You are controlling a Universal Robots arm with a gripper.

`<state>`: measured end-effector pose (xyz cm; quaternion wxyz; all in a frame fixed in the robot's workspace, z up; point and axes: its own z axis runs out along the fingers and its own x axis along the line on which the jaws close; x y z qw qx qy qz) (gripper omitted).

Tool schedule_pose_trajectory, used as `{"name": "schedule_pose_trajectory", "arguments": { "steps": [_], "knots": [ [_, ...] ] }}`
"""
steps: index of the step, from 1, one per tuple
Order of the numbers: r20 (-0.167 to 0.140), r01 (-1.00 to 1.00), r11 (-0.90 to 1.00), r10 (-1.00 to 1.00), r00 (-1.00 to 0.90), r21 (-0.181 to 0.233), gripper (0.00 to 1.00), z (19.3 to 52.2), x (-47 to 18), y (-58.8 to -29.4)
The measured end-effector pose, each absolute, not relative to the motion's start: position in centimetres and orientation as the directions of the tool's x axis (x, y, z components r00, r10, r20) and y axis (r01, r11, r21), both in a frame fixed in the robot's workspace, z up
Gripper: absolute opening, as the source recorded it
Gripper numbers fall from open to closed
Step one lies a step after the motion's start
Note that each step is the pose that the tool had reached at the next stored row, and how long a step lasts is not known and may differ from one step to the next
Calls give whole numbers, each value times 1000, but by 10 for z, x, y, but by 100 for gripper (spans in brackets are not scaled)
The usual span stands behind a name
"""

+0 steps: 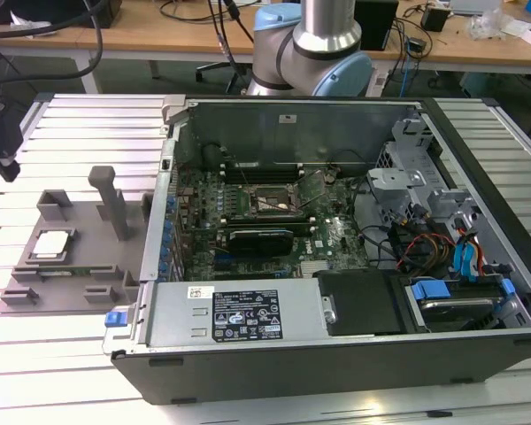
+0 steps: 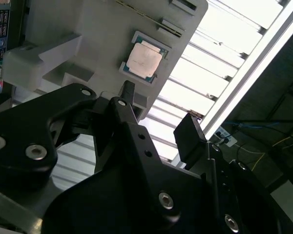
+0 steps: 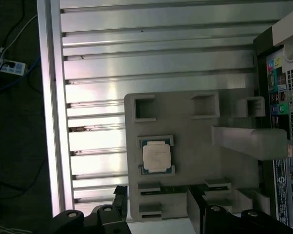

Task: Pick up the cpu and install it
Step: 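Pick up the cpu and move it towards the insertion slot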

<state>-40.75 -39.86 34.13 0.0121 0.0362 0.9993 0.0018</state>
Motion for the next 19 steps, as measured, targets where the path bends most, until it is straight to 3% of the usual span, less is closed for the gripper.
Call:
{"name": "schedule_pose_trajectory", "arguments": {
  "steps": [19],
  "knots": [
    [-24,72,997,72,-997,4,60,332,-408,-399]
  ]
}}
